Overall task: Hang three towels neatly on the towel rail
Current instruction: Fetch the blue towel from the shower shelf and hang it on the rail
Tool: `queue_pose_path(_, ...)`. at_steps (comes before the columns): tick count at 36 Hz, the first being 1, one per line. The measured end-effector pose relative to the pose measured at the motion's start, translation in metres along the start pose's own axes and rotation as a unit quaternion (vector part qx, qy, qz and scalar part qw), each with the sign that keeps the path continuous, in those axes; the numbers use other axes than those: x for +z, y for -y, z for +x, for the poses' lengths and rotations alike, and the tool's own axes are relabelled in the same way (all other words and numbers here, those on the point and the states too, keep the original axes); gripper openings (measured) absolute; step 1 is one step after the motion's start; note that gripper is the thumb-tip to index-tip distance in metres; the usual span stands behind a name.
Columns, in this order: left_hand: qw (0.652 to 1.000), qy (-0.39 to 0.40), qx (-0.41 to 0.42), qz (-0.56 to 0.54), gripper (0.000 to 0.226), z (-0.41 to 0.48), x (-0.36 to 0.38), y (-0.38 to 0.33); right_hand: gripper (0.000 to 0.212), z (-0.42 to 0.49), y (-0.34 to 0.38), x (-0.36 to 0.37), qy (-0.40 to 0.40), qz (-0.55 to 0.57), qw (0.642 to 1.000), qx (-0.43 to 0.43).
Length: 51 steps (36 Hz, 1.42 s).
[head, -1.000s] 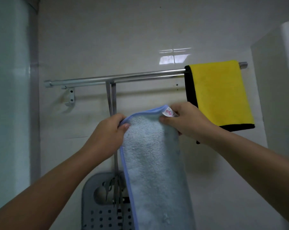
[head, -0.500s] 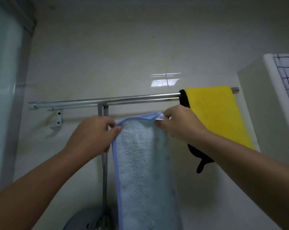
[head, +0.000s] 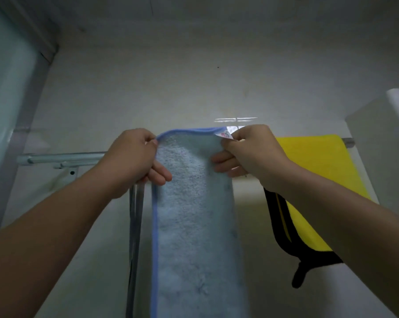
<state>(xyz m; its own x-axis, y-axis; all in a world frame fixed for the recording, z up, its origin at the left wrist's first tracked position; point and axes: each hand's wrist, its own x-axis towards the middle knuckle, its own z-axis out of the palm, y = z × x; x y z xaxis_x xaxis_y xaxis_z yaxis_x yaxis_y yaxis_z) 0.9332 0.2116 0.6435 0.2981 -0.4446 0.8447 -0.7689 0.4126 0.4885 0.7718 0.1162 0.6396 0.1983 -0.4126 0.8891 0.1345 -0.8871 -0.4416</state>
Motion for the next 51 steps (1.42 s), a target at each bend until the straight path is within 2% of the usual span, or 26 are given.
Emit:
queue_pose_path(6, 0.995, -0.039, 0.012, -0.094, 0.027, 0.018, 0.011, -0.008, 0.019, 0.017, -0.007, 0.005, -0.042, 0.009, 0.998, -0.052)
queue_pose_path(10, 0.988, -0.084, 0.065, -0.113, 0.026, 0.028, 0.016, -0.005, 0.022, 0.024, -0.005, 0.005, -0.060, 0.029, 0.994, -0.085)
queue_pose_path(13, 0.982, -0.102, 0.107, -0.117, 0.024, 0.035, 0.016, -0.007, 0.013, 0.031, -0.001, 0.006, -0.068, 0.011, 0.993, -0.100)
queue_pose_path(16, 0.981, -0.103, 0.138, -0.094, 0.016, 0.044, 0.015, -0.009, 0.013, 0.039, 0.002, 0.009, -0.074, -0.051, 0.986, -0.137)
queue_pose_path(19, 0.984, -0.085, 0.156, -0.004, 0.014, 0.049, 0.017, -0.012, 0.009, 0.046, 0.006, 0.011, -0.050, -0.103, 0.982, -0.153)
queue_pose_path(24, 0.980, -0.037, 0.180, 0.083, 0.045, 0.054, 0.024, -0.017, 0.038, 0.057, 0.008, 0.019, 0.030, -0.175, 0.973, -0.147)
queue_pose_path(28, 0.971, -0.017, 0.174, 0.164, 0.061, 0.061, 0.030, -0.014, 0.056, 0.066, 0.005, 0.024, 0.049, -0.267, 0.951, -0.146)
queue_pose_path(32, 0.961, -0.042, 0.165, 0.216, 0.072, 0.064, 0.039, -0.010, 0.078, 0.076, 0.001, 0.029, 0.052, -0.329, 0.930, -0.155)
queue_pose_path(36, 0.954, -0.066, 0.174, 0.236, 0.082, 0.071, 0.044, -0.009, 0.080, 0.084, -0.002, 0.029, 0.056, -0.354, 0.921, -0.153)
queue_pose_path(39, 0.968, -0.040, 0.138, 0.204, 0.073, 0.083, 0.043, -0.007, 0.076, 0.087, -0.005, 0.028, 0.083, -0.344, 0.929, -0.107)
queue_pose_path(43, 0.981, -0.040, 0.105, 0.158, 0.063, 0.084, 0.044, -0.001, 0.056, 0.085, -0.010, 0.027, 0.044, -0.316, 0.943, -0.093)
queue_pose_path(46, 0.968, -0.085, 0.141, 0.187, 0.017, 0.082, 0.045, 0.001, 0.029, 0.082, -0.011, 0.028, 0.011, -0.327, 0.931, -0.163)
queue_pose_path(47, 0.962, -0.095, 0.158, 0.200, 0.011, 0.081, 0.045, 0.001, 0.022, 0.081, -0.011, 0.028, 0.013, -0.335, 0.925, -0.181)
queue_pose_path(49, 0.954, -0.095, 0.179, 0.221, 0.018, 0.079, 0.045, 0.001, 0.024, 0.079, -0.010, 0.027, 0.031, -0.345, 0.917, -0.199)
queue_pose_path(51, 0.948, -0.077, 0.192, 0.243, 0.030, 0.075, 0.045, 0.001, 0.040, 0.076, -0.011, 0.025, 0.052, -0.351, 0.913, -0.200)
